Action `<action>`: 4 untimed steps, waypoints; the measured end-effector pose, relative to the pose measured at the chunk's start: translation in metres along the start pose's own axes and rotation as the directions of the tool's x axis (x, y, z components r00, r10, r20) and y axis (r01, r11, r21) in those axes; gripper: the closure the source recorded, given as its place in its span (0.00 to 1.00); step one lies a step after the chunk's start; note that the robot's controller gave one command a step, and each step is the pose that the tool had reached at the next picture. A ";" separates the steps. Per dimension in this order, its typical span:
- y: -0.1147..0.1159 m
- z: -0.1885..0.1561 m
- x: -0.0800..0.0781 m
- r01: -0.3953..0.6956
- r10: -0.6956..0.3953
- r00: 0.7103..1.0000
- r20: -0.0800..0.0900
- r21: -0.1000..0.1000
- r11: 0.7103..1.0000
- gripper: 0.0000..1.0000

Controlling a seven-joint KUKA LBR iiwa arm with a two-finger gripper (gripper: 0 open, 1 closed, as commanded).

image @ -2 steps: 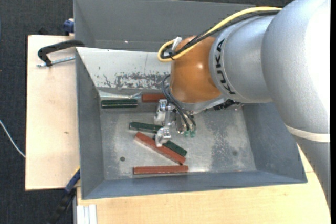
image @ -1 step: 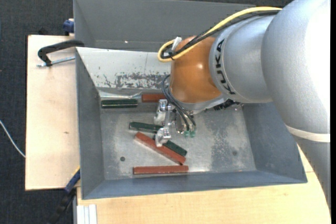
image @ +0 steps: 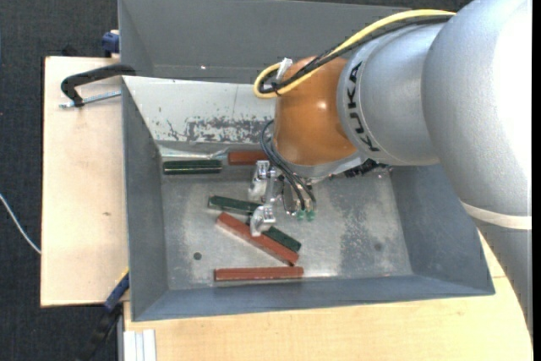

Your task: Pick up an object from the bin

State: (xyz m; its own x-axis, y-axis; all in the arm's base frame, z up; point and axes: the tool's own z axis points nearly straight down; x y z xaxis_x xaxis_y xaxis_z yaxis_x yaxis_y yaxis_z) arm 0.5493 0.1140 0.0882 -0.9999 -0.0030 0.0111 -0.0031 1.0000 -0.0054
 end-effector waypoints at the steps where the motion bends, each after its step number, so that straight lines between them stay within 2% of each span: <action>1: -0.012 -0.020 0.015 0.043 -0.043 0.999 0.023 -0.008 0.999 1.00; 2: 0.082 -0.095 -0.020 0.089 -0.089 0.996 0.020 -0.009 0.996 0.00; 3: 0.080 -0.093 -0.020 0.087 -0.087 0.996 0.016 -0.007 0.996 0.00; 4: 0.062 -0.040 0.001 0.145 -0.144 0.989 0.019 -0.006 0.989 0.00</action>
Offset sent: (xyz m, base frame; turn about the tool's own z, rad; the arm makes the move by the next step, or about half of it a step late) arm 0.0195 0.0787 0.0906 -0.0852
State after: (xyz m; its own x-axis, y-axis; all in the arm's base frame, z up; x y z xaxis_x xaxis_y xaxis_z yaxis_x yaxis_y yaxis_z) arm 0.5483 0.1761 0.1274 -0.9890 -0.1475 -0.0070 -0.1475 0.9891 0.0024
